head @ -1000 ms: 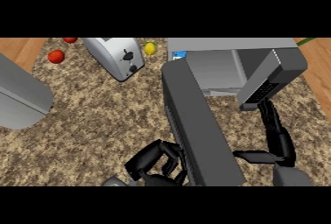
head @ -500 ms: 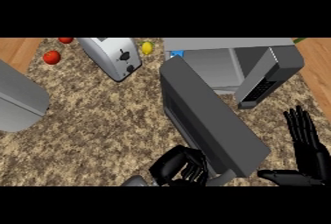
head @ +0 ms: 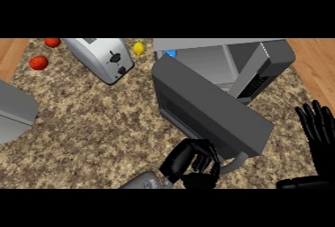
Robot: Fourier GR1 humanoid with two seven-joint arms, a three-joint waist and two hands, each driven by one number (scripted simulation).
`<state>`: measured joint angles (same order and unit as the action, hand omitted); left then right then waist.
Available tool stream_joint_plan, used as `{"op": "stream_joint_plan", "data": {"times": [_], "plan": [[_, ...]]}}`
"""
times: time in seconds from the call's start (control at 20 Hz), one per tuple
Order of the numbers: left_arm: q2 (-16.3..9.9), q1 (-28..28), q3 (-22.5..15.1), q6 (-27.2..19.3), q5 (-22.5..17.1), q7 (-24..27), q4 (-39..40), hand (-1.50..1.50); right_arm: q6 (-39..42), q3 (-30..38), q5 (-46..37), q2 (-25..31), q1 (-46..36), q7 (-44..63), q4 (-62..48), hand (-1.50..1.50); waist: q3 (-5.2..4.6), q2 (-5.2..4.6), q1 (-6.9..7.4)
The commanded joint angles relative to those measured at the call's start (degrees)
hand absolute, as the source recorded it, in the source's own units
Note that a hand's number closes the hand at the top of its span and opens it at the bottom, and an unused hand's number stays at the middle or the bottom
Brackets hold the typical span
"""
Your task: Pick up the milk, place it into the microwave and close the microwave
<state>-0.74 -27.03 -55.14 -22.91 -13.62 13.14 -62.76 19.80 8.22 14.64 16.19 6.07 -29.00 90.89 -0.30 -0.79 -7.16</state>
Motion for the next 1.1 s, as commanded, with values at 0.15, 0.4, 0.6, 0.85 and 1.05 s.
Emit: {"op": "stream_joint_plan", "data": {"times": [0.15,0.4,0.6,0.85,1.05], "plan": [[0.7,-7.4,-0.1,-7.2,-7.8,4.0,1.3,1.50,6.4,-2.3,3.1,3.7,-0.9,3.7,5.2,-1.50,-0.12,-0.68,-2.84],[0.7,-12.7,1.0,-9.5,-12.6,3.9,4.0,1.50,7.8,-3.2,6.0,4.1,-1.3,6.2,8.6,-1.50,-0.08,-1.12,-5.33],[0.7,-17.8,4.5,-11.8,-16.1,2.7,6.7,1.50,9.3,-2.0,8.2,5.9,-2.2,6.9,10.2,-1.50,-0.04,-1.51,-7.65],[0.7,-20.4,6.0,-13.2,-20.6,3.2,9.7,1.50,9.8,-2.9,11.2,5.7,-3.0,9.2,11.4,-1.50,-0.09,-2.43,-9.07],[0.7,-22.6,11.4,-13.7,-24.9,7.0,10.2,1.50,10.5,-2.4,13.3,6.6,-2.7,10.3,12.1,-1.50,-0.25,-2.88,-10.02]]}}
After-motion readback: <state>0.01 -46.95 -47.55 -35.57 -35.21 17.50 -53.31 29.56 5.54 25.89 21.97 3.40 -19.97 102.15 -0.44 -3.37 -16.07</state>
